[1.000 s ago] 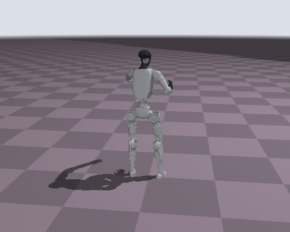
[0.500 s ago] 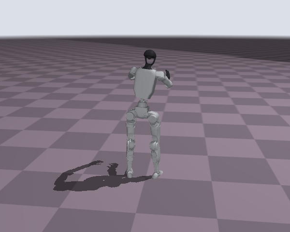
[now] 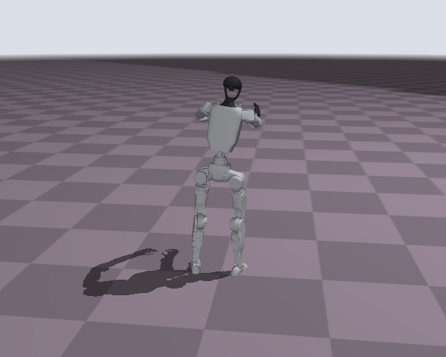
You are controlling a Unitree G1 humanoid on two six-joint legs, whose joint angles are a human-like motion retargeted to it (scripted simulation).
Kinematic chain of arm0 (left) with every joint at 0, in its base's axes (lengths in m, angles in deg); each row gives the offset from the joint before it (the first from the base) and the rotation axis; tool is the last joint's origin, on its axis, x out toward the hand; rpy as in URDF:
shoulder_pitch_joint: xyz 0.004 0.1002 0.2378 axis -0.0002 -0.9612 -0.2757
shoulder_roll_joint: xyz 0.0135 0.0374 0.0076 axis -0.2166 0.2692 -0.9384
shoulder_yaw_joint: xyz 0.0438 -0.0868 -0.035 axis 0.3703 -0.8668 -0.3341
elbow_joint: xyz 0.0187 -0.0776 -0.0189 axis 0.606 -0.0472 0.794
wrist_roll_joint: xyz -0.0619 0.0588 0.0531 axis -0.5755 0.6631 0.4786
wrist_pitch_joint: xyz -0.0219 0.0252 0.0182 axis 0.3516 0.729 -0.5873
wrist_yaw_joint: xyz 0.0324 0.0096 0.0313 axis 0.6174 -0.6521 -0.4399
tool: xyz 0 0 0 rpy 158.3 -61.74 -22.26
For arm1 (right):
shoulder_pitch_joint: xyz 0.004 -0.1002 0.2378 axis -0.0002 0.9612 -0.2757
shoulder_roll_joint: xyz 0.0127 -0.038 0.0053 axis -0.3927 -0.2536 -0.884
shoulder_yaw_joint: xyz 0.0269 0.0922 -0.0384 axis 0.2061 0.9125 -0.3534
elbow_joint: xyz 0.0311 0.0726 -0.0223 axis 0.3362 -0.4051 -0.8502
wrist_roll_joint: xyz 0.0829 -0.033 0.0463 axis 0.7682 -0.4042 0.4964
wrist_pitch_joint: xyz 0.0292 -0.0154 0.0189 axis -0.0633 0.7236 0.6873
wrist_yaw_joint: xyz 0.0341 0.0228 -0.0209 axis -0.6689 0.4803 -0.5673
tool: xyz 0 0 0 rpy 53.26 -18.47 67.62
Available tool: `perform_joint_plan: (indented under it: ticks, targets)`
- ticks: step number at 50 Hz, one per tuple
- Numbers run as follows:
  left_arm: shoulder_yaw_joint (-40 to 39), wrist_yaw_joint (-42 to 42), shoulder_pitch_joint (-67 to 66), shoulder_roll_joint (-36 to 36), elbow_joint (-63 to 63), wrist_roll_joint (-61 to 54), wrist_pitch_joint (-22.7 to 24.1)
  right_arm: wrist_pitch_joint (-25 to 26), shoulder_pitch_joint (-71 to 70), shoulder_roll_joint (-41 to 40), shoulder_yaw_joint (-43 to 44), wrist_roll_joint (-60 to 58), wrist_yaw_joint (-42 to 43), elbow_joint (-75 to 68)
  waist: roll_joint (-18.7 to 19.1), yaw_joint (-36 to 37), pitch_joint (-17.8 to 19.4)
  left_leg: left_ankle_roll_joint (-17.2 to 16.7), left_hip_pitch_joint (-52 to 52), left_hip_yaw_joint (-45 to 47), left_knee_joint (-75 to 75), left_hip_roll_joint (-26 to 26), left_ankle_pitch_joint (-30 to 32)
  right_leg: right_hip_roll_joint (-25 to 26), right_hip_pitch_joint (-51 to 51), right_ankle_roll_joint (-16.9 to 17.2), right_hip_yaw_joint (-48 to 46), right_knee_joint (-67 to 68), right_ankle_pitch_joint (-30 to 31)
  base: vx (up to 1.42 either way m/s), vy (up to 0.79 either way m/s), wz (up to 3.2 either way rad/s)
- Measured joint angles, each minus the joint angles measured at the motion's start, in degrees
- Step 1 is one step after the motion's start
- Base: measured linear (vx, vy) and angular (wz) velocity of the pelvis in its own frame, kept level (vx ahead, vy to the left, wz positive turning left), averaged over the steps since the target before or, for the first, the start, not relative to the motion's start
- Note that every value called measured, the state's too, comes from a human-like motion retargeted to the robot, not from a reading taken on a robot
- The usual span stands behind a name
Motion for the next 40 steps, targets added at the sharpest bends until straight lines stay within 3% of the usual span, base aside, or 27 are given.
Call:
perform_joint_plan:
  ticks: [3, 5, 10, 13, 16, 19, 23, 28, 35, 40]
  targets:
    - [0.4, -0.2, 0.8, 0.5, 3.1, 0.0, 0.0, 0.0, -1.9, -1.3, 0.4, 0.8, -1.9, -4.3, -0.6, -0.3, -0.2, 0.1, 0.1, 0.3, 0.0, -0.1, -0.1, 0.0, 0.4, 0.0, 0.3, -0.8, 0.1, 0.0, 0.0, 0.0]
    - [-0.6, 0.1, 0.7, -0.2, 3.7, 0.1, -0.3, -1.0, 1.4, -1.0, 0.5, -0.8, -0.4, 1.3, -1.2, -1.5, 0.1, 0.2, 0.5, 0.1, -0.3, -0.3, -0.1, -0.2, 0.7, 0.0, 0.1, -0.9, -0.1, 0.0, 0.0, 0.0]
    - [-5.4, 2.8, -1.9, -3.7, -0.3, 0.5, -1.9, -4.6, 24.8, 4.8, 0.6, -6.6, 7.9, 35.6, -2.8, -5.3, 1.1, 0.4, 1.2, -0.7, -1.7, -0.1, 0.2, 0.0, 1.0, 0.0, -0.8, -0.4, -1.0, 0.0, 0.0, 0.0]
    - [-8.6, 3.3, -4.1, -6.7, -4.9, 0.3, -2.3, -5.9, 42.1, 9.4, 3.2, -7.8, 6.5, 53.9, -3.4, -7.4, 2.0, 0.0, 1.2, -1.1, -2.3, 0.5, 0.3, 0.6, 0.6, 0.0, -1.5, 0.4, -1.5, 0.02, -0.04, 0.07]
    - [-10.4, 4.0, -6.3, -10.0, -9.7, -0.1, -1.6, -7.4, 55.2, 12.2, 5.2, -5.9, 3.0, 63.8, -3.8, -9.2, 2.9, -0.5, 1.2, -1.1, -2.7, 1.3, 0.5, 1.4, 0.0, 0.0, -1.9, 1.3, -2.0, 0.02, -0.06, 0.03]
    - [-10.5, 4.7, -8.1, -11.9, -12.7, -0.3, -0.6, -8.1, 59.6, 13.1, 4.4, -5.9, 2.5, 66.6, -4.0, -9.6, 3.0, -0.6, 1.3, -0.7, -3.0, 1.8, 0.5, 1.9, -0.6, 0.0, -1.7, 2.0, -2.1, 0.0, 0.0, 0.0]
    - [-9.4, 4.3, -8.7, -11.6, -12.7, -0.4, -0.8, -7.1, 51.1, 11.2, 1.1, -9.0, 7.1, 62.8, -3.8, -7.8, 2.7, -0.1, 1.5, 0.5, -2.6, 2.0, 0.2, 2.2, -0.9, 0.0, -0.6, 1.9, -1.8, -0.01, -0.02, -0.29]
    - [-7.0, 2.1, -5.6, -8.5, -8.6, -0.9, -1.4, -5.2, 28.8, 3.6, 0.0, -7.8, 10.7, 43.2, -2.7, -3.5, 2.7, 0.2, 1.5, 2.5, -0.9, 2.4, -0.4, 3.0, -0.5, 0.0, 1.3, 0.5, -0.6, -0.03, -0.04, -0.38]
    - [-2.9, -0.9, 0.0, -4.5, -3.6, -0.7, -0.2, -2.1, 4.1, -4.4, 4.7, -1.4, 4.7, 9.1, -1.7, 1.0, 2.2, 0.1, 1.2, 3.9, 0.7, 2.6, -0.7, 3.4, 0.4, 0.0, 2.6, -2.1, 1.0, -0.02, -0.02, -0.15]
    - [-2.4, -0.7, 1.7, -4.4, -2.2, -1.0, 0.3, -3.0, 4.1, -4.6, 4.7, -0.8, 1.5, 4.4, -2.7, -0.2, 2.3, 0.5, 1.5, 3.1, 0.6, 1.9, -0.9, 2.5, 1.1, 0.0, 2.3, -2.1, 0.7, 0.01, 0.02, 0.08]
